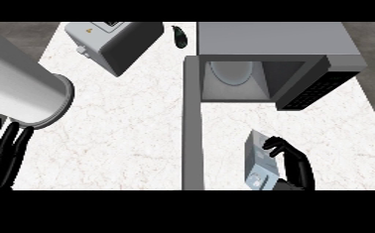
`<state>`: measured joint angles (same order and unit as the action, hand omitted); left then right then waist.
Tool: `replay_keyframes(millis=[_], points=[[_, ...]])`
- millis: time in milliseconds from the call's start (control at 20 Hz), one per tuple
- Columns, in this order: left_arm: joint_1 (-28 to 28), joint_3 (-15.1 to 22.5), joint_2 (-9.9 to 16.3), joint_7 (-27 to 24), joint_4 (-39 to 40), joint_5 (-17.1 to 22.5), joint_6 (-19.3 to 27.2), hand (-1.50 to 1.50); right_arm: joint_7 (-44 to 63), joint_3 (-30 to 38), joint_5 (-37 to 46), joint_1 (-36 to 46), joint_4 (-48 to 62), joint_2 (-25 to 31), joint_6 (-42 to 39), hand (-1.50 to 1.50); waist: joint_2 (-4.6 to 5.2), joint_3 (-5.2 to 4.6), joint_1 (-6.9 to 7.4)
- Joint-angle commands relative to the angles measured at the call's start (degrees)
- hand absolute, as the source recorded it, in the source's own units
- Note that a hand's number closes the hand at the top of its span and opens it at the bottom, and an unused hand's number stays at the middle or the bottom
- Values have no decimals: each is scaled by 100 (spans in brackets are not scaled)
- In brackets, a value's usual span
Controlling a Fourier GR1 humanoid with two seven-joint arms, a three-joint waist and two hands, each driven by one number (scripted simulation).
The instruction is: Pick up the milk, place it into the microwave and close the microwave
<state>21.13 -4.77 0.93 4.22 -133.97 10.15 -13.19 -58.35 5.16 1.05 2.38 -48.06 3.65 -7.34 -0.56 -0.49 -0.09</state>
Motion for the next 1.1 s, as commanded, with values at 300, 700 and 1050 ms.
replay_keyframes(millis=[300,700,1050], points=[[-145,-264,67,560,-377,285,95,-150,1115,-1358,-237,-332,-1799,-360,1509,150,46,48,32],[-53,-891,212,-199,464,674,-414,-150,2540,-1394,280,1113,-1746,-364,2512,150,56,46,78],[-341,-864,270,73,540,611,-363,-150,3143,-879,675,2648,-141,-362,3138,150,80,50,104]])
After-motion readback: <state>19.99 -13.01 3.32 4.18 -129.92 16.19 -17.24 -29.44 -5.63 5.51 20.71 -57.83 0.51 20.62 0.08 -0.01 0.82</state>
